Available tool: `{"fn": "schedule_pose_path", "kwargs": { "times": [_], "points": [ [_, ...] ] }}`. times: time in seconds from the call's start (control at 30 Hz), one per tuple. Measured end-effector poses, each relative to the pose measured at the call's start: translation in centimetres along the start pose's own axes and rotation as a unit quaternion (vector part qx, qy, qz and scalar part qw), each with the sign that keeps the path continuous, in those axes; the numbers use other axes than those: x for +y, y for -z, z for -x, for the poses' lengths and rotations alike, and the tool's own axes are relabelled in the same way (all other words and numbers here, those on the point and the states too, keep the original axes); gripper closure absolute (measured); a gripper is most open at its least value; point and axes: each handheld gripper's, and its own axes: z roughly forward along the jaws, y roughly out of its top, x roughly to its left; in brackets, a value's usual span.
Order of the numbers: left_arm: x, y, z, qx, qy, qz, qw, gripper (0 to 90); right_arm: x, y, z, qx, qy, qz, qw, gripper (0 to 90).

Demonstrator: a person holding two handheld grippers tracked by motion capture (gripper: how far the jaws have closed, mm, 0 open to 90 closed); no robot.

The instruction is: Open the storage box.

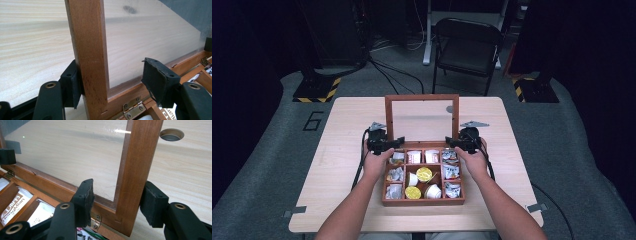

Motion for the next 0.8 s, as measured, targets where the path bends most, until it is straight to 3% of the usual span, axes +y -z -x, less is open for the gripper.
{"fn": "schedule_pose_path", "kwargs": {
  "times": [0.57, 0.8],
  "points": [
    [0.28, -0.62, -0.33, -0.001, 0.009, -0.013, 0.9999, 33.9, 0.08, -0.3, 0.52, 0.002, -0.022, -0.01, 0.9997, 46.1],
    [0.21, -0.98, -0.63, -0.002, 0.034, -0.02, 0.9992, 32.9, 0.06, -0.74, 0.69, 0.003, -0.041, -0.019, 0.999, 43.8]
  ]
}}
